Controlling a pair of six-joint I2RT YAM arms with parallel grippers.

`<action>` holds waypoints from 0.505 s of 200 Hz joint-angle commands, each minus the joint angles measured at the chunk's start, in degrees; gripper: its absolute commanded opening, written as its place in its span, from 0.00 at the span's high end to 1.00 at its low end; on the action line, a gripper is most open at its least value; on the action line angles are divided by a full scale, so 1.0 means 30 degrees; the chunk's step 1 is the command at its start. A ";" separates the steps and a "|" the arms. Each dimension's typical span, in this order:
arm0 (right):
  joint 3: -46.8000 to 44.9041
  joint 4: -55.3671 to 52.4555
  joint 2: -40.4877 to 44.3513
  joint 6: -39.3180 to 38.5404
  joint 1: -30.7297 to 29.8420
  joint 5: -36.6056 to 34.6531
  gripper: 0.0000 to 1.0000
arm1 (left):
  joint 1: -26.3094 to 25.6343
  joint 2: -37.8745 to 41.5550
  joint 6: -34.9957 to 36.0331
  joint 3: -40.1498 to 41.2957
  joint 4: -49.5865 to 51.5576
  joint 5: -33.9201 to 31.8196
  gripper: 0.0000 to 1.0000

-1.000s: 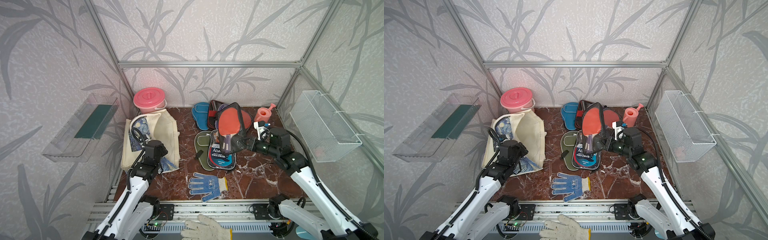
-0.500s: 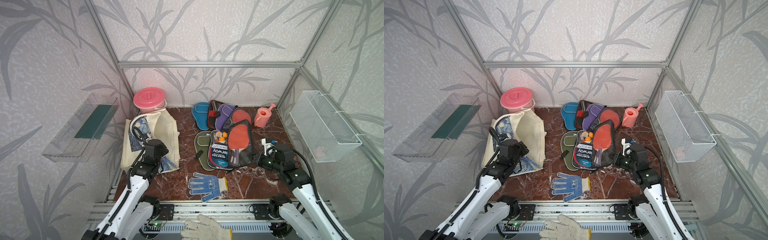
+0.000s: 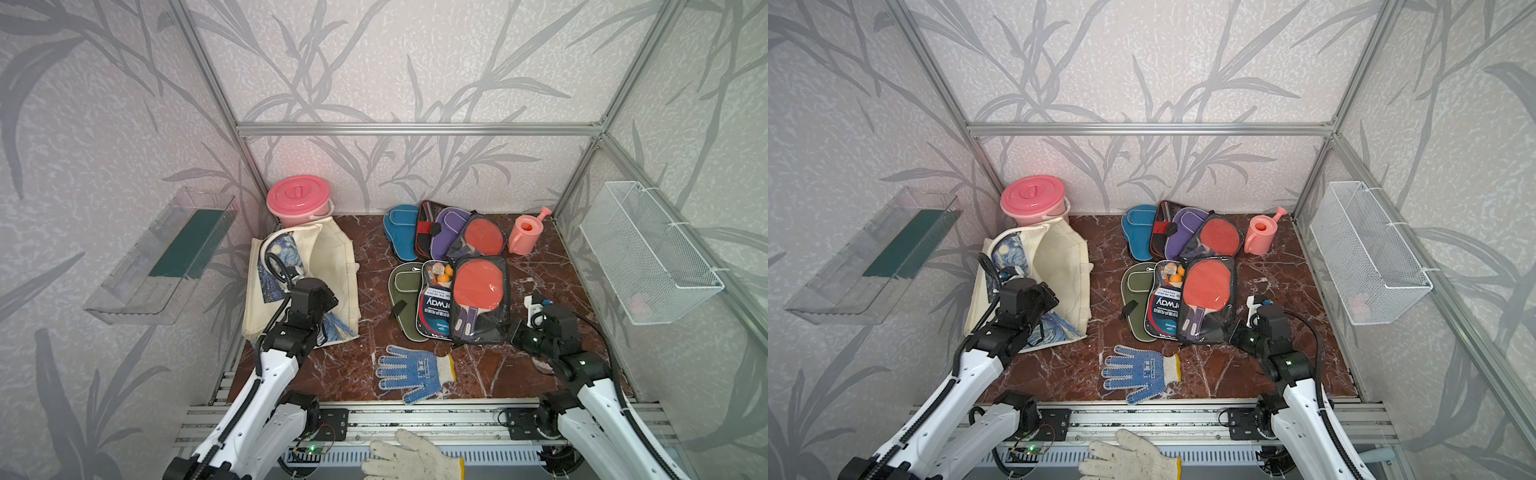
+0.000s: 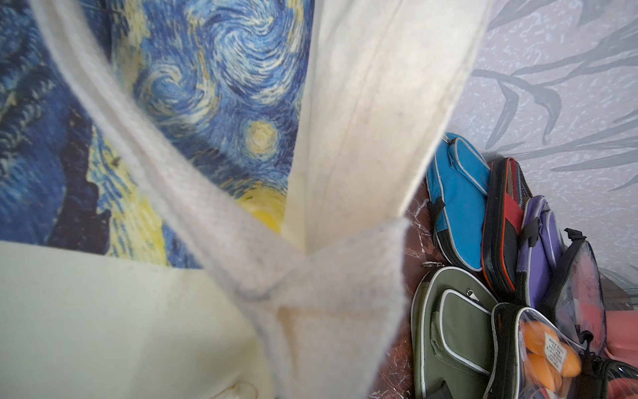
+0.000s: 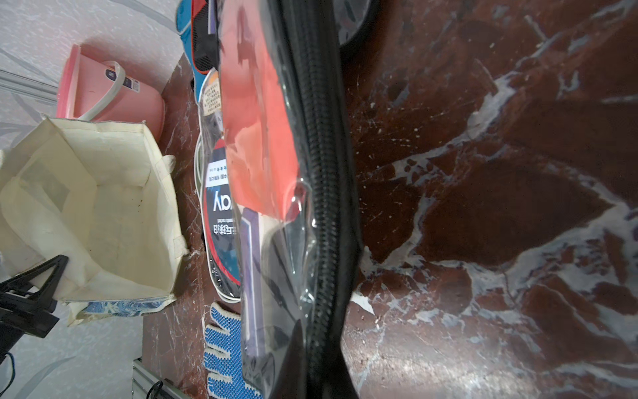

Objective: Remove the ping pong set from the canvas bag
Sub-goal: Place the ping pong set at the ping pong set.

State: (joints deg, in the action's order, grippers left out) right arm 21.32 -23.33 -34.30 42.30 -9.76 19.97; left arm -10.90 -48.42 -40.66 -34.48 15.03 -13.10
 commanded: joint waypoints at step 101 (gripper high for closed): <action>-0.2641 0.2687 -0.1580 0.0614 0.0148 -0.3488 0.87 | 0.0069 0.0949 -0.0010 -0.0987 0.0070 0.1195 1.00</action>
State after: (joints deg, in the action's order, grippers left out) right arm 15.09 -18.13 -37.63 44.80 -9.72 14.35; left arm -10.90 -47.24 -40.64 -34.72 15.14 -10.57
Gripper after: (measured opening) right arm 0.116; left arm 0.047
